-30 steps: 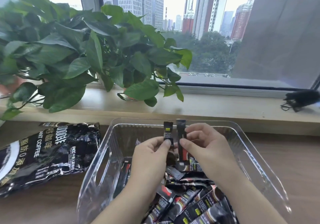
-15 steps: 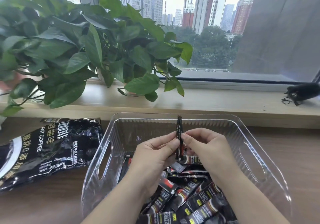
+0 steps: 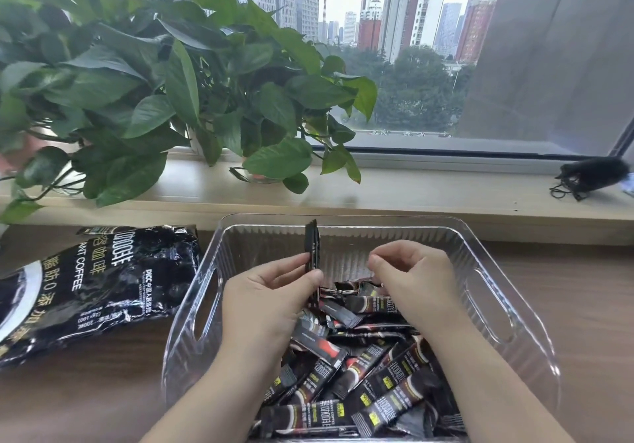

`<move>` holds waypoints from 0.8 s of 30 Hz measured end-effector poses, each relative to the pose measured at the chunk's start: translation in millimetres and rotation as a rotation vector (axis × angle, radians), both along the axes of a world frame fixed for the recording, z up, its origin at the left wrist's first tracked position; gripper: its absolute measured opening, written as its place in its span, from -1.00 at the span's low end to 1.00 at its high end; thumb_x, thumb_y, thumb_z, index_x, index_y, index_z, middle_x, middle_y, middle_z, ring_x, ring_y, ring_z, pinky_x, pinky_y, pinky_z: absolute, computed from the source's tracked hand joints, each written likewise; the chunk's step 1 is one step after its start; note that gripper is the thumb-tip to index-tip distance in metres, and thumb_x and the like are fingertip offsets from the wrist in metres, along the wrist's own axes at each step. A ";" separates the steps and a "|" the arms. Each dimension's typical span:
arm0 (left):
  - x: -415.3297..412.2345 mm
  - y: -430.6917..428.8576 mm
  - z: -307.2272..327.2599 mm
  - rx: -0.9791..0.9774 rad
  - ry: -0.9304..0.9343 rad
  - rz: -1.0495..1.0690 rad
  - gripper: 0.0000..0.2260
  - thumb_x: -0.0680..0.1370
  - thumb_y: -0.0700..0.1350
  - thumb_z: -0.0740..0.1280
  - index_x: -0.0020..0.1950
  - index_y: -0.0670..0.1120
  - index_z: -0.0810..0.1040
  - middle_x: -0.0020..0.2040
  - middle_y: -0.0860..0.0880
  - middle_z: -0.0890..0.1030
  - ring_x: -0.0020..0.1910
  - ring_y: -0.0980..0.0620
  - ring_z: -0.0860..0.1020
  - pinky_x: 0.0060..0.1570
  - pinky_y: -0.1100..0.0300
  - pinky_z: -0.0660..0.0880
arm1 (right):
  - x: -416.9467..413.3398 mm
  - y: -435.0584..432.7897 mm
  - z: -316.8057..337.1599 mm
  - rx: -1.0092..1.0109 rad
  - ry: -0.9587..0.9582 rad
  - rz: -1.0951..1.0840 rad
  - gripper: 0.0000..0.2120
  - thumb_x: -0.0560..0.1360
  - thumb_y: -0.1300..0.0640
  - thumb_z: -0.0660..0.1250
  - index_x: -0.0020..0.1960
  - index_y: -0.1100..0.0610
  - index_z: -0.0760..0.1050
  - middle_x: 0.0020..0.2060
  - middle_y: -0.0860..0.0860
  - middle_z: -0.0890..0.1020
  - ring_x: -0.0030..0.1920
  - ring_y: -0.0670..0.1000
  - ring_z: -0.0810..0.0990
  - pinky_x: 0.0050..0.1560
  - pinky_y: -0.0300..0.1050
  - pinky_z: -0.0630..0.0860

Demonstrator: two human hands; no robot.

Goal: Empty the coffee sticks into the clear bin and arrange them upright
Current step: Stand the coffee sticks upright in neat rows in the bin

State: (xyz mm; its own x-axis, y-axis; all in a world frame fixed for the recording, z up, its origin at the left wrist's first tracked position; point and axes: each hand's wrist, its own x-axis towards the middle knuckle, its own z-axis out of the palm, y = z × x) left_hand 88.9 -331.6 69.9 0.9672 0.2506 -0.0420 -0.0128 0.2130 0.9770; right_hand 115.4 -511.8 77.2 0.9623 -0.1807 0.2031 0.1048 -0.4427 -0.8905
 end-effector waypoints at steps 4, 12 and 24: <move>-6.5 2.4 -10.5 -0.005 0.048 0.028 -0.78 0.35 -0.29 0.58 -0.06 -0.05 0.75 -0.10 -0.04 0.74 -0.03 -0.03 0.71 0.17 -0.08 0.57 | 3.6 -14.6 -6.1 -0.826 0.147 0.175 -0.67 0.53 0.07 0.37 0.29 -0.06 0.59 0.16 -0.13 0.58 0.23 -0.06 0.45 0.24 -0.10 0.47; -8.3 1.4 -16.3 0.048 0.086 0.010 -0.79 0.35 -0.27 0.59 -0.08 -0.03 0.75 -0.11 -0.03 0.74 -0.04 0.03 0.71 0.14 -0.03 0.59 | 0.7 -10.8 2.9 -0.985 0.261 0.275 -0.68 0.50 -0.08 0.47 0.24 -0.11 0.62 0.14 -0.07 0.49 0.24 0.02 0.41 0.24 -0.02 0.45; -10.6 3.8 -12.8 -0.002 0.058 0.004 -0.77 0.38 -0.30 0.55 -0.03 -0.07 0.73 -0.11 0.00 0.74 -0.08 0.08 0.71 -0.04 0.19 0.62 | -12.3 -13.6 20.6 -0.291 0.045 0.006 -0.89 0.51 -0.01 0.47 -0.12 0.01 0.72 -0.29 -0.10 0.62 -0.31 -0.12 0.52 -0.26 -0.15 0.45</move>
